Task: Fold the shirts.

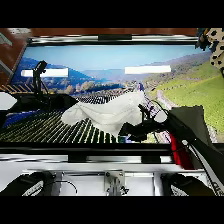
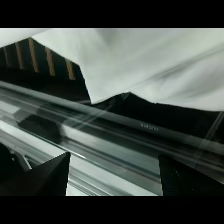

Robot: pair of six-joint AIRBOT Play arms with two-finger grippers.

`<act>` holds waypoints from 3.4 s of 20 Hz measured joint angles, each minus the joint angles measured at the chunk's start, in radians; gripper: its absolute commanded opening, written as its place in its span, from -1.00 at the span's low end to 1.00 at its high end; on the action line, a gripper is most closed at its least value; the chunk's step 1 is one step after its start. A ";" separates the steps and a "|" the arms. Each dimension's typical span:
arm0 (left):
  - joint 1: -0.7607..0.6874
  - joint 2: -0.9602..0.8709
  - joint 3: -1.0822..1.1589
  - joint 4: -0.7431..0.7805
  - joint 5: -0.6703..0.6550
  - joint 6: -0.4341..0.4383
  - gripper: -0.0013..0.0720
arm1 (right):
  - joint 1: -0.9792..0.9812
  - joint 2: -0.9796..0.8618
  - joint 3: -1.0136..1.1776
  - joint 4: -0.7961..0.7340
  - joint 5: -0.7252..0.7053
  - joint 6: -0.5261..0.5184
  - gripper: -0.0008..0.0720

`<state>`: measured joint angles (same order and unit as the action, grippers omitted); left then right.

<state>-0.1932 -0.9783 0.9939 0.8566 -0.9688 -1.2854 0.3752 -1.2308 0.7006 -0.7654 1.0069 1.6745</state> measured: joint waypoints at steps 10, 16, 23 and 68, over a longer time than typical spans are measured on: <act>0.000 -0.001 0.000 0.000 0.000 0.016 -0.88 | 0.088 -0.141 -0.029 0.231 -0.215 -0.021 0.56; 0.000 -0.001 0.000 0.000 0.000 0.017 -0.88 | 0.100 -0.153 -0.029 0.263 -0.278 0.000 -0.55; 0.000 -0.001 0.000 0.019 0.000 0.017 -0.88 | 0.100 -0.121 -0.024 0.331 -0.224 -0.059 -0.76; 0.040 -0.433 0.556 0.265 -0.290 -0.048 -0.56 | -0.272 -0.333 1.104 -0.426 0.344 -0.023 -0.75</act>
<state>-0.1528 -1.4117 1.5497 1.1217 -1.2583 -1.3331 0.1036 -1.5642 1.8046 -1.1915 1.3514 1.6516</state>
